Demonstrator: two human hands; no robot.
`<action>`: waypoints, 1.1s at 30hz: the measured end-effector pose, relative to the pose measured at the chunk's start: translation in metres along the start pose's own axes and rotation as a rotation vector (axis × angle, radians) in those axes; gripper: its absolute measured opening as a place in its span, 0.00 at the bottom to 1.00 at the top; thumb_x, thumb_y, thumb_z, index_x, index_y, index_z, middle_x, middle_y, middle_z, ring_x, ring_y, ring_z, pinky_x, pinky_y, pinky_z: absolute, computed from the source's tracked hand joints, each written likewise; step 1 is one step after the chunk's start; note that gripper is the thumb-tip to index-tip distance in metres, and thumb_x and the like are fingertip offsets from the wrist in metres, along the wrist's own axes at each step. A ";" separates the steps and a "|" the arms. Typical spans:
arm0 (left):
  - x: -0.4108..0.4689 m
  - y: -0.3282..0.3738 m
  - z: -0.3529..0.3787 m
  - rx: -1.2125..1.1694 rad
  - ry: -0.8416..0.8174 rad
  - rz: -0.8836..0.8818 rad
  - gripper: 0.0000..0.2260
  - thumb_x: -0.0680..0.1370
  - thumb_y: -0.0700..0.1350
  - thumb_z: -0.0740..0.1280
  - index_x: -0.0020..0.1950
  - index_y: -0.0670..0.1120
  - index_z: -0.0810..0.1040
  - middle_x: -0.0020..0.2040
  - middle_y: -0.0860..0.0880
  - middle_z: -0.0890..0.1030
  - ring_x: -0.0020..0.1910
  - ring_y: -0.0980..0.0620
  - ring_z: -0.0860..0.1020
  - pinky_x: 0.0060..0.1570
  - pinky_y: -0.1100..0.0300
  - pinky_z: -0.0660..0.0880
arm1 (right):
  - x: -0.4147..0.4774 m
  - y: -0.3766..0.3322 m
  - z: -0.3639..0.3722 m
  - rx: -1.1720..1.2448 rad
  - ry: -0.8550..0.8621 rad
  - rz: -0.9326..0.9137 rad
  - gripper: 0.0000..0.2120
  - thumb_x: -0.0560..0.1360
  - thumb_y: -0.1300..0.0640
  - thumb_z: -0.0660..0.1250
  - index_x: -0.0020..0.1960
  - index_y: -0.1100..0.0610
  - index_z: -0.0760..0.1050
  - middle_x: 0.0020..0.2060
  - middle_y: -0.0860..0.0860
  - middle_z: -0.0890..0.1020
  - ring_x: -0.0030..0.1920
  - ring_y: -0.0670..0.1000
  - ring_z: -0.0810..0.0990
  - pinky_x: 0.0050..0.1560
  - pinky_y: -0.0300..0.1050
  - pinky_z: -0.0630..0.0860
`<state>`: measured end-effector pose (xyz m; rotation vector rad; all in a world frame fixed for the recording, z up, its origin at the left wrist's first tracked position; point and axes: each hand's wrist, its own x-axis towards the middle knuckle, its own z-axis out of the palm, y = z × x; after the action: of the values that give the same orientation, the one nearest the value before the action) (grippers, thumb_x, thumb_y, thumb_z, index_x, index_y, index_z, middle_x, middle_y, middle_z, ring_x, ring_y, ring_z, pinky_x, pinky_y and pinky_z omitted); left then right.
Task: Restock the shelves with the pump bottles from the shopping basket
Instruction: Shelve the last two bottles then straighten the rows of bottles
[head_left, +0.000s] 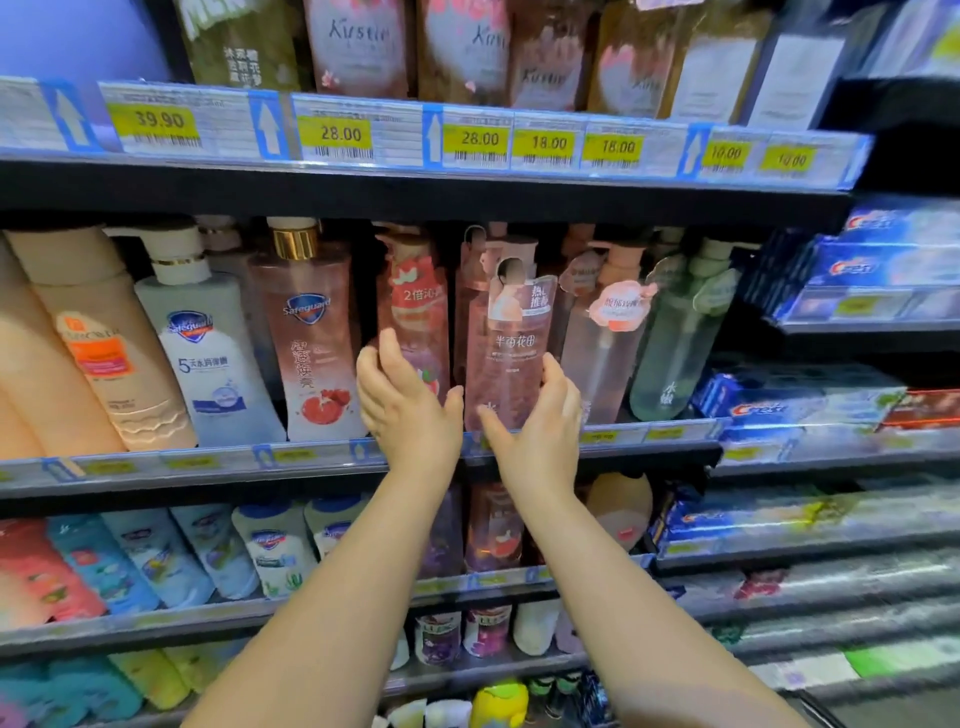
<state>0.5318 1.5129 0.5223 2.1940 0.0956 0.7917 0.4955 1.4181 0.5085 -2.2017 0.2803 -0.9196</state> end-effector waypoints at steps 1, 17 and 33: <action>0.001 0.000 0.002 0.021 0.018 -0.005 0.42 0.69 0.48 0.75 0.75 0.43 0.52 0.72 0.38 0.57 0.70 0.38 0.60 0.67 0.43 0.59 | 0.001 0.002 -0.001 -0.004 -0.005 -0.008 0.39 0.70 0.49 0.72 0.74 0.55 0.56 0.68 0.54 0.66 0.68 0.54 0.65 0.66 0.51 0.66; 0.003 -0.003 -0.002 0.046 0.001 0.021 0.40 0.71 0.45 0.73 0.75 0.39 0.53 0.71 0.36 0.58 0.66 0.35 0.62 0.64 0.44 0.62 | 0.010 0.009 -0.002 -0.061 -0.120 0.019 0.42 0.71 0.46 0.72 0.76 0.51 0.51 0.70 0.53 0.65 0.68 0.55 0.66 0.63 0.51 0.69; -0.003 -0.009 -0.017 -0.049 -0.071 0.085 0.42 0.73 0.45 0.72 0.77 0.43 0.48 0.74 0.39 0.54 0.71 0.38 0.58 0.68 0.46 0.59 | 0.011 0.005 0.003 0.062 -0.136 0.010 0.32 0.75 0.51 0.68 0.74 0.53 0.57 0.69 0.53 0.66 0.68 0.54 0.68 0.64 0.52 0.69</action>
<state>0.5214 1.5290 0.5230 2.1894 -0.0522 0.7541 0.5061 1.4115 0.5096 -2.1919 0.1962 -0.7593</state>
